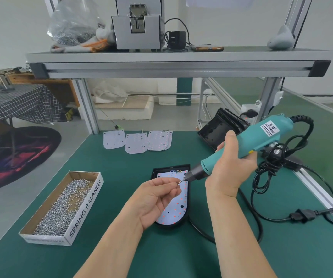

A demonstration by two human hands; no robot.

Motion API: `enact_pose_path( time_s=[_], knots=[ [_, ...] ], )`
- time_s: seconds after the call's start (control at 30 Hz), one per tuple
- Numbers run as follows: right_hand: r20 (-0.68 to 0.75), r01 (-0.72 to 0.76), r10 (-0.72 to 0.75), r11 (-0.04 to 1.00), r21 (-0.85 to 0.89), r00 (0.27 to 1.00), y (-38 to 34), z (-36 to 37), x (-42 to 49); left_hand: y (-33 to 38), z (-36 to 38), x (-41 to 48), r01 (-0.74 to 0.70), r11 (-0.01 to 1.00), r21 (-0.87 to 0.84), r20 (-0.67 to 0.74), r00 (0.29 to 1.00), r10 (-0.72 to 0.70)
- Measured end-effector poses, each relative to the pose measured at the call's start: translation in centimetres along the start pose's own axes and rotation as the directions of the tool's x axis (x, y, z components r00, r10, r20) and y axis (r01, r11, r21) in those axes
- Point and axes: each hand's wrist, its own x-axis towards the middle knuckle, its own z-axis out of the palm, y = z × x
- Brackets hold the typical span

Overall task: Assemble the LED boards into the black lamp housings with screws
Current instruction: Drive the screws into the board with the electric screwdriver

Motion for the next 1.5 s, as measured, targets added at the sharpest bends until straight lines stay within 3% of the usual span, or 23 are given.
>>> enact_pose_path(
  time_s=[0.67,1.0,1.3,1.37,1.4,1.47,1.5],
  knots=[
    [-0.023,-0.021,0.021,1.0,0.009,1.0,0.2,-0.5,0.0,-0.8,0.0,0.1,-0.05,0.999,0.009,0.011,0.999,0.05],
    [-0.112,-0.115,0.116,0.993,0.02,0.987,0.8,-0.2,0.8,-1.7,0.5,0.0,-0.327,0.92,0.215,-0.011,0.941,0.337],
    [-0.088,-0.105,0.108,0.994,0.036,0.99,0.7,-0.3,1.5,-0.8,-1.4,0.0,-0.223,0.967,0.127,0.049,0.975,0.219],
    [-0.071,-0.092,0.094,0.995,0.024,0.993,0.5,-0.2,1.5,0.0,-2.4,0.2,-0.226,0.966,0.125,-0.032,0.972,0.232],
    [-0.058,-0.085,0.086,0.996,0.02,0.995,0.5,-0.2,1.4,0.4,-3.1,0.5,-0.231,0.952,0.201,-0.139,0.955,0.261],
    [-0.029,-0.067,0.067,0.998,0.002,0.997,0.7,-0.2,1.2,0.9,-4.9,1.6,-0.134,0.849,0.511,-0.373,0.855,0.36],
    [-0.009,-0.056,0.056,0.998,-0.012,0.998,0.9,-0.2,1.0,1.0,-5.5,2.1,-0.04,0.765,0.643,-0.415,0.821,0.392]
  ],
)
